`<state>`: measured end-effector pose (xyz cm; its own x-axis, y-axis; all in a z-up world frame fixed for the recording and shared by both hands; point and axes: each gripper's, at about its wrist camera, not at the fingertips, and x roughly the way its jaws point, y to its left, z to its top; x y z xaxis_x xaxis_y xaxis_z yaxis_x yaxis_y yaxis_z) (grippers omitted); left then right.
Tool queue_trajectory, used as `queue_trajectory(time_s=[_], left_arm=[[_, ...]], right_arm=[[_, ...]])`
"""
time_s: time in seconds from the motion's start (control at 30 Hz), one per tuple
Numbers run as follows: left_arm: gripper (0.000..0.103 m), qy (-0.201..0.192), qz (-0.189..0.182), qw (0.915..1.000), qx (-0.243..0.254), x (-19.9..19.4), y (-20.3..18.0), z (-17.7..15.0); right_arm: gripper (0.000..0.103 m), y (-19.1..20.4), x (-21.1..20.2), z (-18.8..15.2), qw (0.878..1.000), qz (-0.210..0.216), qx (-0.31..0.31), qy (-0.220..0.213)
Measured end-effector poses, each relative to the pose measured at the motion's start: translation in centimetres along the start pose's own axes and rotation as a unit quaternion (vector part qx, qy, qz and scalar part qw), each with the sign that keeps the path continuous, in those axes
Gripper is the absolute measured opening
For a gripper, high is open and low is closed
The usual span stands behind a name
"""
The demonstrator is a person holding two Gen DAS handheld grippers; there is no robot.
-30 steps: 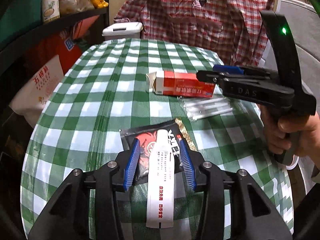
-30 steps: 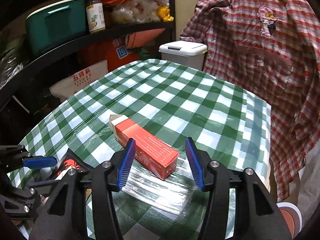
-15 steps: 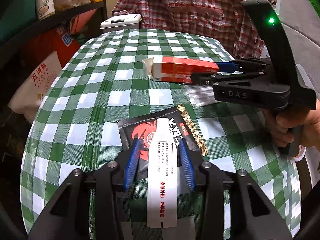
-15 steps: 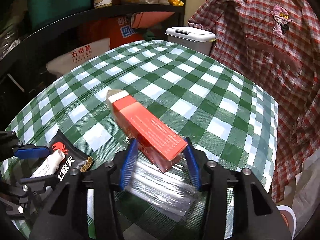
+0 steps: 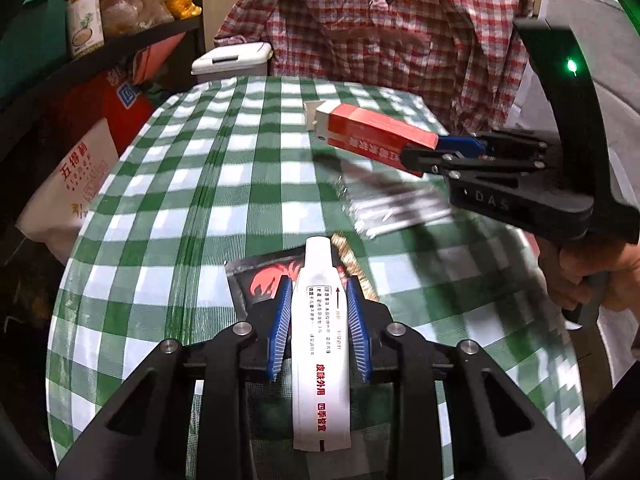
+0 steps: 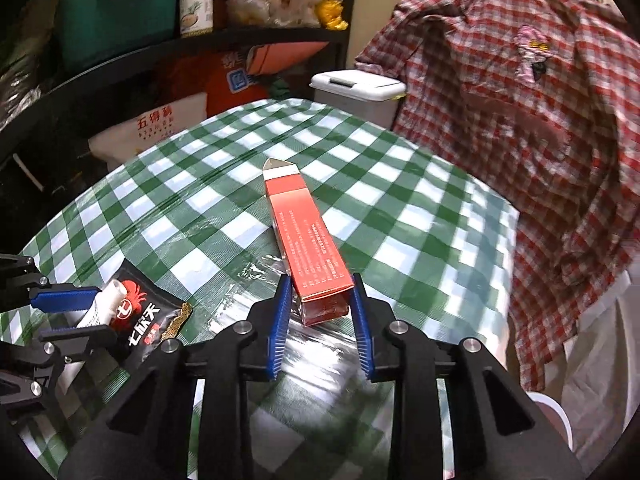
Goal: Collect trash
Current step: 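Grasp the white tube with the left gripper while the right gripper grasps the long red box, then carry the white tube and long red box over the pink bin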
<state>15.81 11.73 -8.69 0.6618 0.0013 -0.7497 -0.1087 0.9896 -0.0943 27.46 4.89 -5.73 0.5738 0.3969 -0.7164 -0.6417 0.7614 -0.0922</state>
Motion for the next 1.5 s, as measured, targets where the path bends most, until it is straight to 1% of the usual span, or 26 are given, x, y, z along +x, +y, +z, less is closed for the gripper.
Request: queue_trajectory(time_s=[0.27,0.43,0.7,1.0,1.5], left_arm=[[0.028,-0.033,-0.017,0.9993,-0.009,-2.7,-0.5,1.2],[0.028,-0.053,-0.028,0.9981,-0.013,-4.4,-0.7,1.6],[0.028,-0.076,-0.044,0.996,-0.018,-6.4,-1.6,2.3],[0.028,-0.093,-0.053,0.9942,-0.004,-7.7,-3.6,3.2],[0.028,-0.117,-0.079,0.9899,0.01,-9.8,-6.9,4.3]], right_arm=[[0.029,0.5,-4.3,-0.5,1.0,-0.024,0.01,-0.017],[0.029,0.7,-8.0,-0.6,0.998,-0.042,0.016,-0.033],[0.029,-0.3,-13.9,-1.4,0.993,-0.073,0.069,-0.058],[0.029,-1.3,-19.7,-3.9,0.98,-0.121,0.138,-0.082],[0.029,-3.4,-25.3,-7.4,0.957,-0.173,0.205,-0.112]])
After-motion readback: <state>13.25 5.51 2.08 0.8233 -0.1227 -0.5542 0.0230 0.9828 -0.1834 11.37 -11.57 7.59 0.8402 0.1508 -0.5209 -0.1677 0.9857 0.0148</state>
